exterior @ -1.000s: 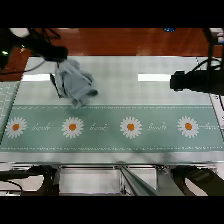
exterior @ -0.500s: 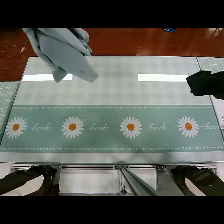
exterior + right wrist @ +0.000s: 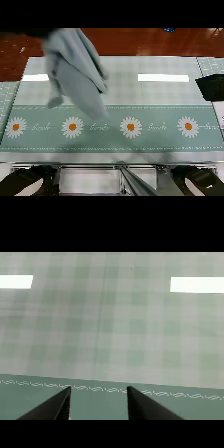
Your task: Fold the shirts.
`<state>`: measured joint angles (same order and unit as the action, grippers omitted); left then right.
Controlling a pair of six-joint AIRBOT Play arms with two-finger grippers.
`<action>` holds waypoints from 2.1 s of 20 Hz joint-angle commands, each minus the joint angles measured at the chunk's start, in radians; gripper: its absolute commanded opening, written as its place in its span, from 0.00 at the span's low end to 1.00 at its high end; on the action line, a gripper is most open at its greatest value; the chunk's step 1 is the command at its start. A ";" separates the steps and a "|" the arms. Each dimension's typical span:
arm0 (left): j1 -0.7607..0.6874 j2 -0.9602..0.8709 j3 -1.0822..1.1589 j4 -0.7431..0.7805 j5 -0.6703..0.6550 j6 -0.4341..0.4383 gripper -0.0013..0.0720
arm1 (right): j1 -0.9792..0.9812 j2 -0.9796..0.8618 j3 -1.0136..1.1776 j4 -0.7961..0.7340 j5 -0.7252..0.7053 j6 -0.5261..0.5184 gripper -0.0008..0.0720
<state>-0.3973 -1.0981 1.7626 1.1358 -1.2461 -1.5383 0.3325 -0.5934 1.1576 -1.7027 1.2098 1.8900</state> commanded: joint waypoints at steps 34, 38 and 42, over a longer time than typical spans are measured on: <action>0.216 -0.612 -0.673 -0.497 -0.035 0.224 0.70 | -0.369 0.014 -0.695 0.530 -0.137 -0.163 0.56; 0.119 -0.643 -0.666 -0.498 0.090 0.182 0.70 | -0.263 0.006 -0.703 0.525 -0.148 -0.103 0.56; 0.130 -0.643 -0.641 -0.463 0.075 0.172 0.11 | -0.113 -0.100 -0.707 0.575 -0.162 -0.087 0.56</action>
<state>-0.2611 -1.7321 1.1080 0.6628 -1.1728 -1.3613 0.1207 -0.6331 0.4541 -1.1690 1.0626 1.7824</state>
